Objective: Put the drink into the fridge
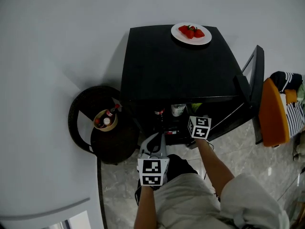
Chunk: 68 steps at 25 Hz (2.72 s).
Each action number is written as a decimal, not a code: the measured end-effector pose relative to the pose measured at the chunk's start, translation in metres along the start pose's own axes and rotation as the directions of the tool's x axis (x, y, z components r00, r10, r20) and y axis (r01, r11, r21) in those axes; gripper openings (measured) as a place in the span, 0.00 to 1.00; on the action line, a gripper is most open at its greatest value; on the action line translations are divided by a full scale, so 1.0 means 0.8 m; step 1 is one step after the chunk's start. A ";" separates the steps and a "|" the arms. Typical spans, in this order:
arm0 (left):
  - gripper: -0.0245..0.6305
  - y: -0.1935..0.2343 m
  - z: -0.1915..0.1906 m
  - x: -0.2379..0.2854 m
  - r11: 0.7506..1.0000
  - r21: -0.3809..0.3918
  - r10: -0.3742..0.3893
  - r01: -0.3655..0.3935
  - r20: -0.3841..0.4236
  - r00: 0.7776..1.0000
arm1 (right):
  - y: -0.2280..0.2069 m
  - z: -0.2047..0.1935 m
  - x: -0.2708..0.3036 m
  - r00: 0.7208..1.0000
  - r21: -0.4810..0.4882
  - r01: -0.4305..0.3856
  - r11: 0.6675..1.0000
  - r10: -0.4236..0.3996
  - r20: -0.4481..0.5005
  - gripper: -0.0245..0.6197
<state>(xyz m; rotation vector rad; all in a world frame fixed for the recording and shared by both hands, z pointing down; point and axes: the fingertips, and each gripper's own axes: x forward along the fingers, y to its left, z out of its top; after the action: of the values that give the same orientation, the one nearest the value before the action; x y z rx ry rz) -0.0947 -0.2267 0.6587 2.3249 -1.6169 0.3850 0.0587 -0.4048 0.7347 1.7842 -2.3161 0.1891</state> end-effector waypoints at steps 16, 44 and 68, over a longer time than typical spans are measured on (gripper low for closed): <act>0.04 -0.012 0.142 -0.113 0.999 0.033 -0.040 0.042 -0.045 0.998 | 0.051 0.102 -0.213 0.996 0.102 0.030 0.994 -0.020 -0.091 0.26; 0.04 -0.054 0.065 -0.330 0.936 0.090 -0.341 0.340 -0.005 0.940 | 0.253 0.152 -0.498 0.998 0.120 0.009 0.993 0.000 -0.070 0.05; 0.04 -0.029 0.074 -0.320 0.963 0.090 -0.255 0.253 0.018 0.967 | 0.239 0.170 -0.494 0.997 0.113 0.017 0.993 -0.008 -0.078 0.05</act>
<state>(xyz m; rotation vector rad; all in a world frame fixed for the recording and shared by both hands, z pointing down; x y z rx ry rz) -0.1556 -0.0198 0.5063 2.5737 -1.3136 0.3708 -0.0411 -0.0155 0.5112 1.8086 -2.2820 0.3891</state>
